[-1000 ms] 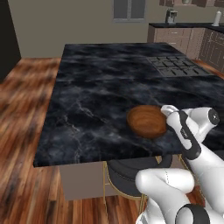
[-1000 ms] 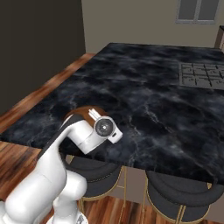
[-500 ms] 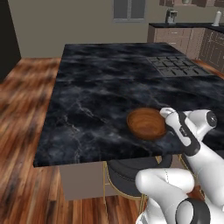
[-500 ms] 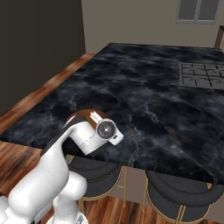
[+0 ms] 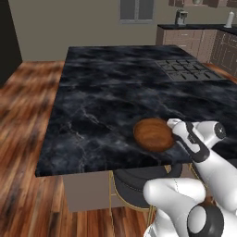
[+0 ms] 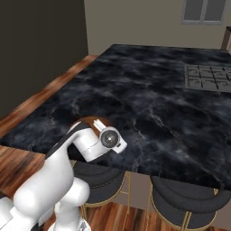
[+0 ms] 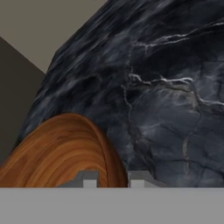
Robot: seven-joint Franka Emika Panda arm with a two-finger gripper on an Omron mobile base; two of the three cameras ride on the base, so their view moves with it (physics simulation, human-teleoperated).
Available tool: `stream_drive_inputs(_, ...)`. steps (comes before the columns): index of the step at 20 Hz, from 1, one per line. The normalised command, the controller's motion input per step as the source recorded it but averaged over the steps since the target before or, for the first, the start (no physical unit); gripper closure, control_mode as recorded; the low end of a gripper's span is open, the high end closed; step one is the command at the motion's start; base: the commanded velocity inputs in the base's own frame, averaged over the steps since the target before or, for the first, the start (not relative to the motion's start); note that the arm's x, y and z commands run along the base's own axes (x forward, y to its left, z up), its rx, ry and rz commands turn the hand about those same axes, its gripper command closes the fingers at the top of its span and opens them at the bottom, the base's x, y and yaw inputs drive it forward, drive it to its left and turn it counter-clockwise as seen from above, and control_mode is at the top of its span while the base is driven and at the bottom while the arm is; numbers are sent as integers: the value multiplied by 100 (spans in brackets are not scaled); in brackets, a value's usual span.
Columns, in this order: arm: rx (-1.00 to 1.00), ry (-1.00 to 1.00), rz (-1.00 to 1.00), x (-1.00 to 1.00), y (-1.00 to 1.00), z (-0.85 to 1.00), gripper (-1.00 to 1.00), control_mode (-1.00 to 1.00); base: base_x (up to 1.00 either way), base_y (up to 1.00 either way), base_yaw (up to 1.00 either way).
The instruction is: Pick up the bowls from the cabinet and place each bowl in front of a stool on the dining counter.
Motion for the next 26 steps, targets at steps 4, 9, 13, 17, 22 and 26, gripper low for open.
stream_drive_inputs(4, 0, 0, 0, 22, 0, -14, 100, -100, 0, 0, 0)
stream_drive_inputs(9, 0, 0, 0, 24, 0, -13, 100, -100, 0, 0, 0)
stream_drive_inputs(13, 0, 0, 0, 21, 0, -12, 100, -100, 0, 0, 0)
stream_drive_inputs(17, 0, 0, 0, 13, 0, -12, 100, -100, 0, 0, 0)
stream_drive_inputs(22, 0, 0, 0, 9, 0, -11, 100, -100, 0, 0, 0)
stream_drive_inputs(26, 0, 0, 0, 13, -1, -10, 100, -100, 0, 0, 0)
